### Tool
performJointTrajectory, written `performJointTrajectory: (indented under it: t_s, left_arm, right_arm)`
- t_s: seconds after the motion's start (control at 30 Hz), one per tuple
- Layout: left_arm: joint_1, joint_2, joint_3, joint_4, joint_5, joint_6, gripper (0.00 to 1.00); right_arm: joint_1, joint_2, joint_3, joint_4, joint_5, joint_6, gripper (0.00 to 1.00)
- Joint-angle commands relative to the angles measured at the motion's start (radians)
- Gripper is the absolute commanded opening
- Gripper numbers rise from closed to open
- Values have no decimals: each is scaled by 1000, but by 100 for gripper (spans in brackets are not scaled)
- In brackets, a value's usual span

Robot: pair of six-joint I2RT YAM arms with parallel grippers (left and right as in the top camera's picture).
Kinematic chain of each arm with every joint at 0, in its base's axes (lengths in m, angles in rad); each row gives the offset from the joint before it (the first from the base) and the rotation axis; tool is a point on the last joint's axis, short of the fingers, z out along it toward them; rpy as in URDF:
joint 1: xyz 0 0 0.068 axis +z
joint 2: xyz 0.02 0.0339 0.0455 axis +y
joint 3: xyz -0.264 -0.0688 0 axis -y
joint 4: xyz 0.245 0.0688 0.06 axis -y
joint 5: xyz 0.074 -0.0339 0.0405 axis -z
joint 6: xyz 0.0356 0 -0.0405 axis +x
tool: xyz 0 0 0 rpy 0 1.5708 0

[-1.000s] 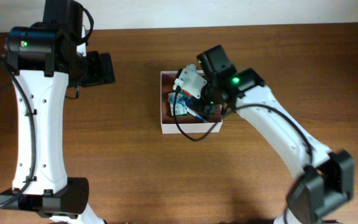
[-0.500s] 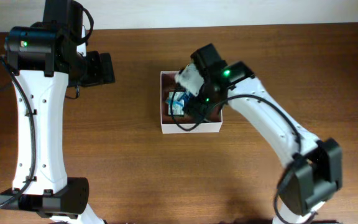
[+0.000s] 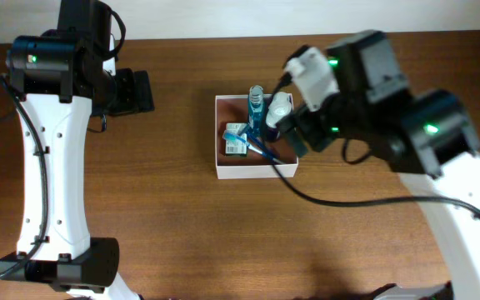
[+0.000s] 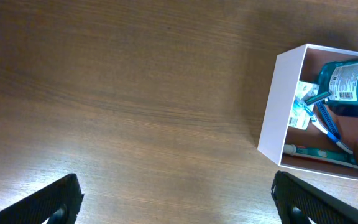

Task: Pack container

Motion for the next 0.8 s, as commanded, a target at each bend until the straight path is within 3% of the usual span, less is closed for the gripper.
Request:
performJointTrajectory:
  t_s: [0.0,0.27,0.5,0.6,0.77]
  left_arm:
    - [0,-7,10,-1,-8,12,99]
    - [0,-7,10,-1,-8,12,99]
    - [0,-7,10,-1,-8,12,99]
    - [0,-7,10,-1,-8,12,99]
    - [0,-7,10,-1,-8,12,99]
  right_arm:
    - [-114,-77,10,3,59,59,99]
    - [-440,-216,10,-33,-37,90,99]
    - [-580,-331,-49,-37,-141,37,99]
    - [-580,-440,-184,45,-141,38,99]
    - [-578,-703,-584,249,-150,38,99]
